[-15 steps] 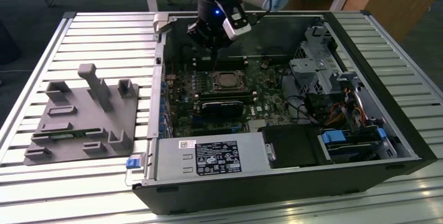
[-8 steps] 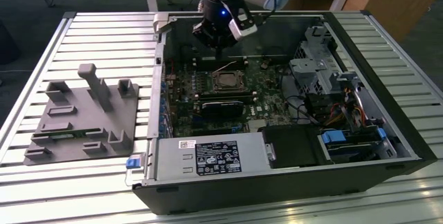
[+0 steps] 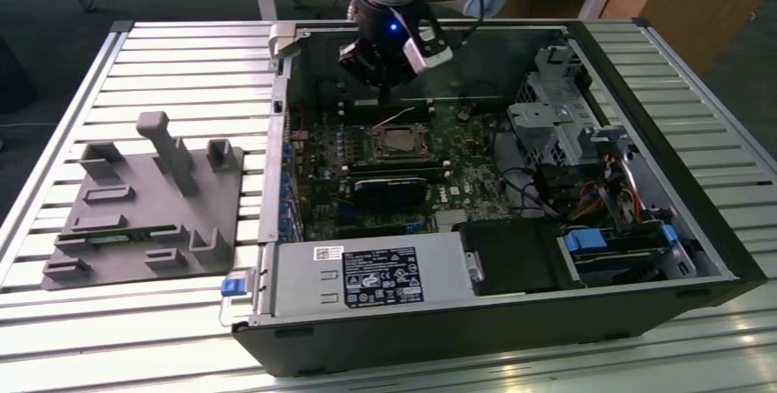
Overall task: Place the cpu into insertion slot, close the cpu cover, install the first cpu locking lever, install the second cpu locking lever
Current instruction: 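Install the first cpu locking lever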
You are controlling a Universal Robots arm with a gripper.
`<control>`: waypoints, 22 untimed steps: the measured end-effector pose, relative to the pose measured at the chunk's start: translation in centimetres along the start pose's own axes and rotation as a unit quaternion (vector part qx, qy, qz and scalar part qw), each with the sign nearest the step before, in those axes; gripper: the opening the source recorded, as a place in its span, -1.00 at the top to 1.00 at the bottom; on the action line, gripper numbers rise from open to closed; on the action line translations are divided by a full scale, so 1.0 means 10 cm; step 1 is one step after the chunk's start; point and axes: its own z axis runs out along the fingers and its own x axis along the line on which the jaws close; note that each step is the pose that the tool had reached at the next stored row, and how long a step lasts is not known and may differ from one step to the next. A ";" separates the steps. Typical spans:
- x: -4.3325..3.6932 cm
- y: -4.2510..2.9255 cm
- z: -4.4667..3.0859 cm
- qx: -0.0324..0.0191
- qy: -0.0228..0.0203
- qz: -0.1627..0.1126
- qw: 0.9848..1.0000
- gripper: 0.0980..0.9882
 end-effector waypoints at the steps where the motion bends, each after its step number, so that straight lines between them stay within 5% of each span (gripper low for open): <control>1: -0.010 -0.001 0.012 0.000 0.000 -0.003 1.000 0.98; 22: -0.228 -0.002 0.186 0.000 0.001 -0.007 1.000 0.98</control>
